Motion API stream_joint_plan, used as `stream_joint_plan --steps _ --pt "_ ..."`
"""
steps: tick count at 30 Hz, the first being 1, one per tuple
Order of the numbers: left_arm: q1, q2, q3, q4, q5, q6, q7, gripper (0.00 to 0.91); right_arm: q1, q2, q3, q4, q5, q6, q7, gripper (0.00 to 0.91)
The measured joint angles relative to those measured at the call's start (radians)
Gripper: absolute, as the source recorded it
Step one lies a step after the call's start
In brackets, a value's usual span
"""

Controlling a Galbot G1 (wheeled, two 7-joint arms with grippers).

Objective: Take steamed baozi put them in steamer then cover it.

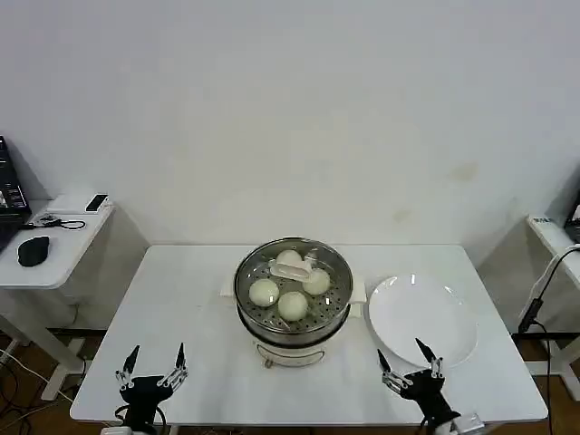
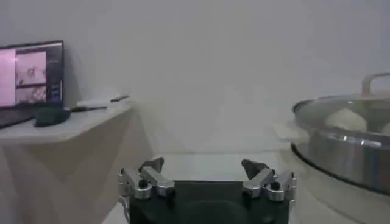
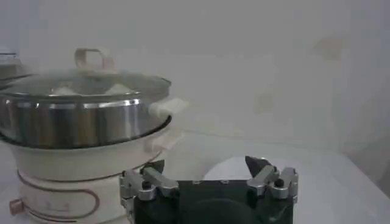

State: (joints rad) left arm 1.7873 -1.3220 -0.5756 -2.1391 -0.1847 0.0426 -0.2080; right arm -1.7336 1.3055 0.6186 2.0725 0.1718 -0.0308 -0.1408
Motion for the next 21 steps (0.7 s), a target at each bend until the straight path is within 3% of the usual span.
stream_joint_plan --steps 21 --pt "0.008 -0.001 0.062 -0.041 0.02 0.042 -0.017 0.907 -0.022 -0.017 -0.017 0.01 0.032 -0.029 0.024 0.907"
